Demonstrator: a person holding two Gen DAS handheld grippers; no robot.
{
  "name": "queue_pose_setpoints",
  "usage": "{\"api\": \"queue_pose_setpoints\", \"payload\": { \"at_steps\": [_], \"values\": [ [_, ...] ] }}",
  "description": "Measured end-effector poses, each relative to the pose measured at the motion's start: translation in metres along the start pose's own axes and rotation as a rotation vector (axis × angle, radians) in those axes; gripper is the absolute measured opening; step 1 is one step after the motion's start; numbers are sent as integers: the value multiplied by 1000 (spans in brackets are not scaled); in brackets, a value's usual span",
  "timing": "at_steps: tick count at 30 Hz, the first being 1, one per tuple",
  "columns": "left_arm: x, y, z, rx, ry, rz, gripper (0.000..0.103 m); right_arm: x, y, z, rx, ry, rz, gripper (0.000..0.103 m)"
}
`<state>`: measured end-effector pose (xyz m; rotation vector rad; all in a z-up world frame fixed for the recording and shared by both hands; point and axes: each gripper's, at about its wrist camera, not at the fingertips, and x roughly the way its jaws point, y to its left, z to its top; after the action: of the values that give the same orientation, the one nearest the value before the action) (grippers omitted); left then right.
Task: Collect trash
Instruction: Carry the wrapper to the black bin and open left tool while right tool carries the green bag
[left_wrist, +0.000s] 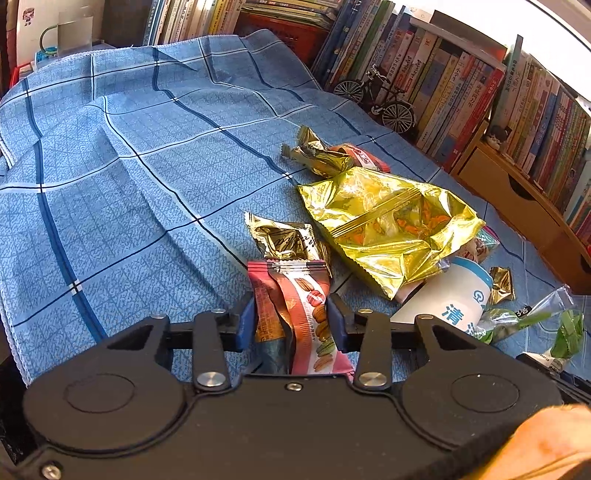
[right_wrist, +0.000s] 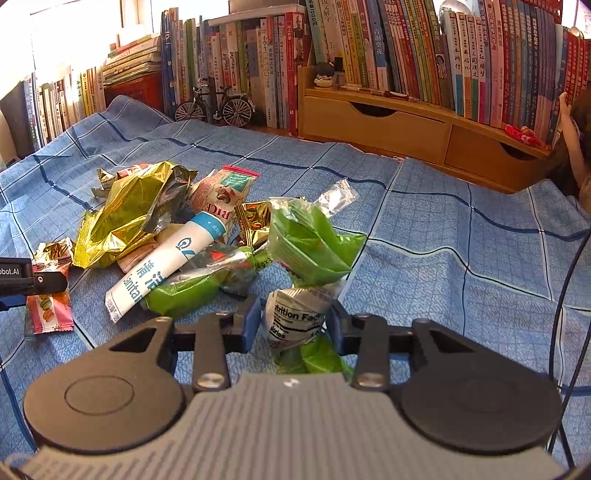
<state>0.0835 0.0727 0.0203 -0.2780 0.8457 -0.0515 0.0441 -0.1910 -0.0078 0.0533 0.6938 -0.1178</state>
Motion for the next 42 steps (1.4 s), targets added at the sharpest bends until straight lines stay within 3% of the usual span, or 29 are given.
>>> {"api": "queue_pose_setpoints", "payload": {
  "at_steps": [9, 19, 31, 42],
  "values": [
    [-22, -2, -3, 24, -30, -53, 37, -16, 4, 1, -8, -40, 12, 42],
    [-46, 19, -5, -31, -93, -10, 37, -29, 29, 7, -54, -78, 114, 42],
    [-90, 76, -10, -156, -205, 134, 38, -34, 90, 16, -196, -94, 287, 42],
    [-138, 136, -39, -312, -265, 299, 38, -41, 164, 9, -339, -92, 498, 42]
  ]
}}
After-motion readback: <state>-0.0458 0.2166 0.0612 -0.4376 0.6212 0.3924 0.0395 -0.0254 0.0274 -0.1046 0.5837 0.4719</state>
